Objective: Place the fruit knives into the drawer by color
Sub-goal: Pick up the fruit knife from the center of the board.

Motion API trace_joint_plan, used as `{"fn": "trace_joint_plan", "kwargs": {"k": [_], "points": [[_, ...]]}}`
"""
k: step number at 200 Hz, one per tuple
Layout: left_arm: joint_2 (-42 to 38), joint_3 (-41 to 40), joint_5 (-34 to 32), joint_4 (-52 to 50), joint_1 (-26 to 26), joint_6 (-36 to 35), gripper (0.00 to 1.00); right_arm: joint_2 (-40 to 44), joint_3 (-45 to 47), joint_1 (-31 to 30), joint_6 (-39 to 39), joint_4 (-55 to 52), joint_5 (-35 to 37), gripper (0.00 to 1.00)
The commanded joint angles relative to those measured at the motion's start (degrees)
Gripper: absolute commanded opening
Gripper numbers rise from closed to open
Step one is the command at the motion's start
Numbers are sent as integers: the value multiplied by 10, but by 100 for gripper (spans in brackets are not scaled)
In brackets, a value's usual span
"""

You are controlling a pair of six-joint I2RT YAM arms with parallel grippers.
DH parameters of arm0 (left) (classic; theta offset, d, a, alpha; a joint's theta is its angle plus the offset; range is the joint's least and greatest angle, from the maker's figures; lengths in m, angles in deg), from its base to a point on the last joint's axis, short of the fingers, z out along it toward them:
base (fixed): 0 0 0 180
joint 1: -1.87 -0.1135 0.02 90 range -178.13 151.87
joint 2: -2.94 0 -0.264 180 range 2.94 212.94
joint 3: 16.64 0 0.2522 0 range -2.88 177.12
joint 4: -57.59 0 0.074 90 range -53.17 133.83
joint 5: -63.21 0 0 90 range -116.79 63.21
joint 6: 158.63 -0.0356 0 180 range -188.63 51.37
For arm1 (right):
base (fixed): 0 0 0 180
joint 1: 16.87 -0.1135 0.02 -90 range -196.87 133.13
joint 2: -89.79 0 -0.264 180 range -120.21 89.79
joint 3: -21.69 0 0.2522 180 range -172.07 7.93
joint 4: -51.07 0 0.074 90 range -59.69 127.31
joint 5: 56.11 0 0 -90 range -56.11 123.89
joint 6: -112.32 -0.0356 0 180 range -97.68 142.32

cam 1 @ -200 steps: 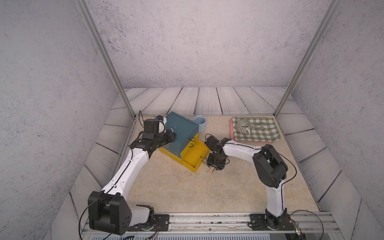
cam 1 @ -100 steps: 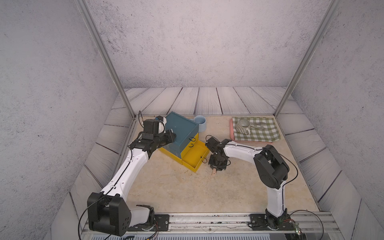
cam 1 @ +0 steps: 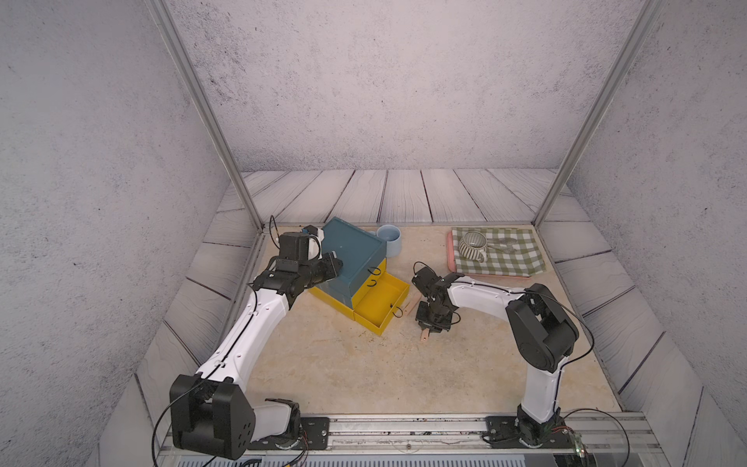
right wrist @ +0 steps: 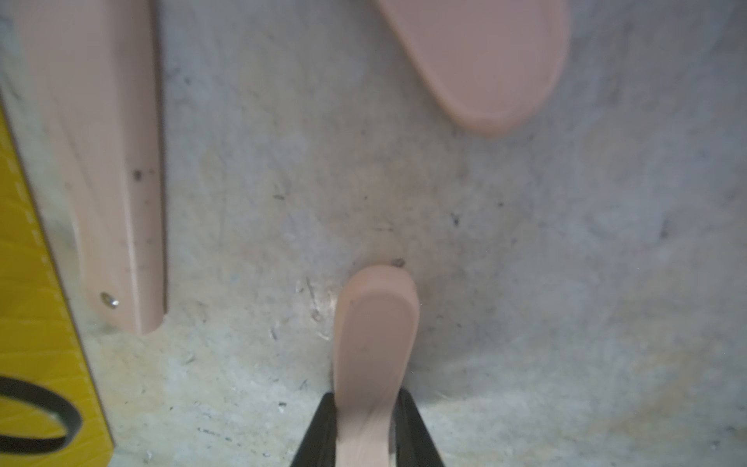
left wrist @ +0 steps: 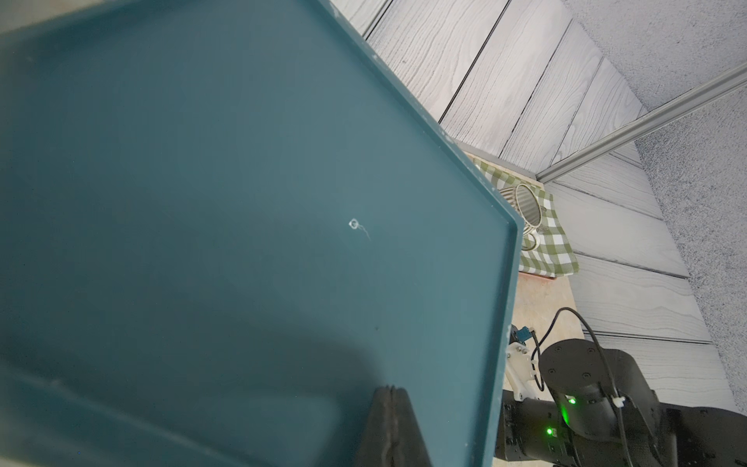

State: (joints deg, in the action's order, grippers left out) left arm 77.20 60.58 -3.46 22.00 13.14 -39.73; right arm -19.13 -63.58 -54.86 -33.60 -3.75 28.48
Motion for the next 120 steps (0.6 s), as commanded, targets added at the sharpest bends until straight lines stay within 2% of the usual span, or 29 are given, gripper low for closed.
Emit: {"fn": "trace_joint_plan", "kwargs": {"k": [1,120], "points": [[7,-16,-13,-61,-4,-6,0,-1,12,2,25,-7,13,20],[15,-5,-17,-73,-5,-10,0,78,-25,2,102,-33,28,19]]}}
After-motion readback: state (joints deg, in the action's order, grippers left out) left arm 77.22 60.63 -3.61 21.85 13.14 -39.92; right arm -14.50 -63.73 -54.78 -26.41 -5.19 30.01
